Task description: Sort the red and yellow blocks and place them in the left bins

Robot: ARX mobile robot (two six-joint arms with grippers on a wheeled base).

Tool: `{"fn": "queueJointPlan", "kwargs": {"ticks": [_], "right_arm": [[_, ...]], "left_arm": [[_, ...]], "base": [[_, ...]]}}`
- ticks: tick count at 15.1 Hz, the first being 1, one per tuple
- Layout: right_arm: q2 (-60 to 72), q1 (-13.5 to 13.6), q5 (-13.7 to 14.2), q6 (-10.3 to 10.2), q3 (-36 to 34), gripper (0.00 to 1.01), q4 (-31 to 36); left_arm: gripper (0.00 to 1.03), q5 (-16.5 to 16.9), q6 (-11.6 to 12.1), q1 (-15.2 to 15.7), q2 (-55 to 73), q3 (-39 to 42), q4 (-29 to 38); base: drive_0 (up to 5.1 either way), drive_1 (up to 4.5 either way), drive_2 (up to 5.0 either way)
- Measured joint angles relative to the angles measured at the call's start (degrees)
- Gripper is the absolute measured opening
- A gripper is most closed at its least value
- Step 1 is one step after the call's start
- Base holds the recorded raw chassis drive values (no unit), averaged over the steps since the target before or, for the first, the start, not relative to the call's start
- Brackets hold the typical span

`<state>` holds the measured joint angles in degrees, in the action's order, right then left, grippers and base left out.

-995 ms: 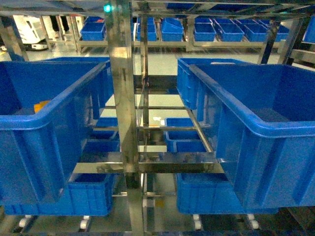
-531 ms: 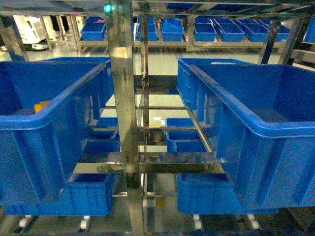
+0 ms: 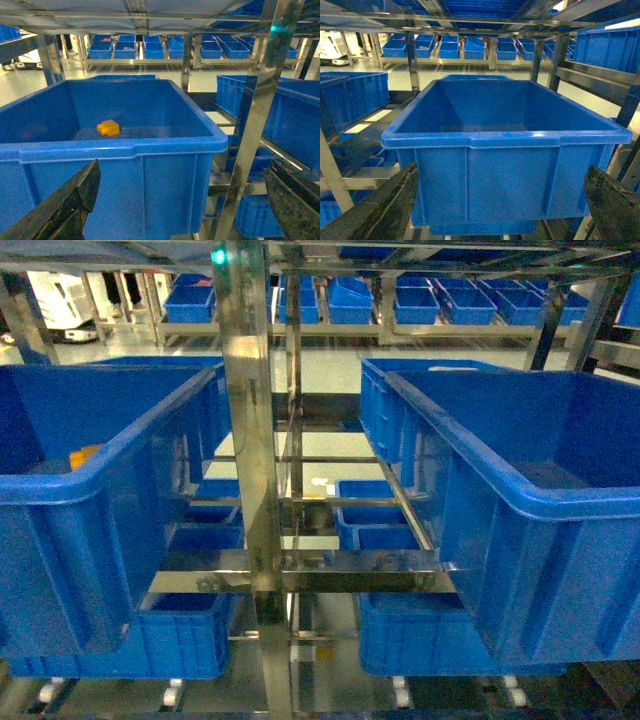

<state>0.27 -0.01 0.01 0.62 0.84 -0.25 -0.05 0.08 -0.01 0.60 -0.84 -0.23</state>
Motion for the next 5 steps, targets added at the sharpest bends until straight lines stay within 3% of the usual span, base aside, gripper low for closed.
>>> {"fn": "queueJointPlan", "kwargs": {"ticks": [5], "right_arm": [[0.00,0.00,0.00,-0.02,0.00,0.98,0.00]], "left_arm": [[0.98,0.00,-0.02,0.00,0.00,0.00,0.00]], "base": [[0.0,0.00,0.0]]}}
